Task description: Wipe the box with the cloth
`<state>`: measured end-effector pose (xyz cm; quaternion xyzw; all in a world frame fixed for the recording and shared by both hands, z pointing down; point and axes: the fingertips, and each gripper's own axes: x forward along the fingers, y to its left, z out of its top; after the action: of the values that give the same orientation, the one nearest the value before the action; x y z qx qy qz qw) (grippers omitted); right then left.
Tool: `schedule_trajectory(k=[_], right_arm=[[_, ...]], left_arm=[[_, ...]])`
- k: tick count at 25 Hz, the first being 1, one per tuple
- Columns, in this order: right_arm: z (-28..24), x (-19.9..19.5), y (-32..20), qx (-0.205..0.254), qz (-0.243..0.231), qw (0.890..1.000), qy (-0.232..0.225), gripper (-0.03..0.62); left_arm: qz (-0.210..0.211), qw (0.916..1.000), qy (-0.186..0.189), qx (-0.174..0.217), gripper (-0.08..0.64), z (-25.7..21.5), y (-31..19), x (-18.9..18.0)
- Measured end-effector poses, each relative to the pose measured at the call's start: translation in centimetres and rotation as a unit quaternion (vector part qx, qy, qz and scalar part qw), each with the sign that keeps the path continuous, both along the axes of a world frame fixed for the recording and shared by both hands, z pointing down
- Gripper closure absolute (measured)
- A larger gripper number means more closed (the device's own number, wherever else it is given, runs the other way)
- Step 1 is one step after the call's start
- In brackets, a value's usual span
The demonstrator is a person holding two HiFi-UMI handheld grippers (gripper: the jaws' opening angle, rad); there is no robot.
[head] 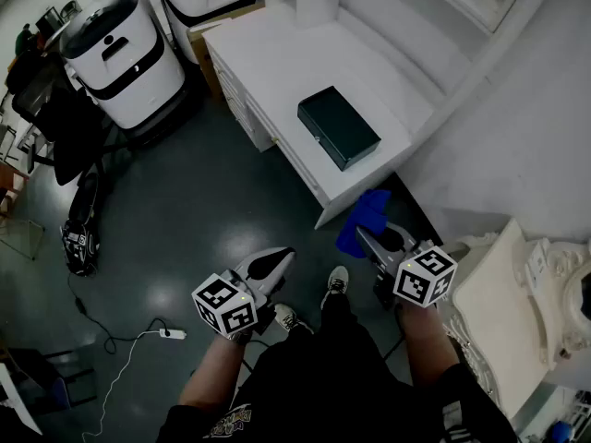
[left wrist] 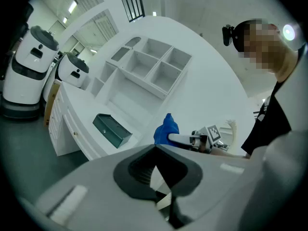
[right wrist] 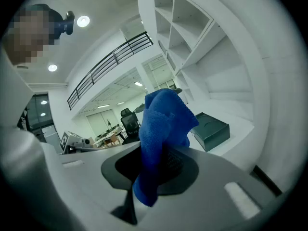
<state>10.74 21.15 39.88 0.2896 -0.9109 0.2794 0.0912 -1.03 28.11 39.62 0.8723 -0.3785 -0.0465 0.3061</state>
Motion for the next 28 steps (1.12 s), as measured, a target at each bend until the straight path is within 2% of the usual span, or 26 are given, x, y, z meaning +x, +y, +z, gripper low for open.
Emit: schedule_trajectory(k=[11,15,21,28], right_arm=[[0.0,0.7,0.4,0.002,0.006,1.000,0.001,0.499],[-0.2,1.1,0.1,0.015,0.001,1.000,0.010,0.494],[-0.4,2.4,-1.6,0.018,-0.013,1.000,0.016,0.494],[0.1,4.6,-6.3,0.016,-0.021,1.000,0.015,0.494]], left_arm=[[0.004,1.0000,0.000,0.002,0.560,0.1,0.4,0.5],[0.007,0.9999,-0.008,0.006,0.560,0.0,-0.1,1.1],[0.009,0.9997,-0.017,0.012,0.560,-0.3,-2.9,3.0],[0.008,0.9997,-0.023,0.008,0.560,0.0,-7.1,6.0]])
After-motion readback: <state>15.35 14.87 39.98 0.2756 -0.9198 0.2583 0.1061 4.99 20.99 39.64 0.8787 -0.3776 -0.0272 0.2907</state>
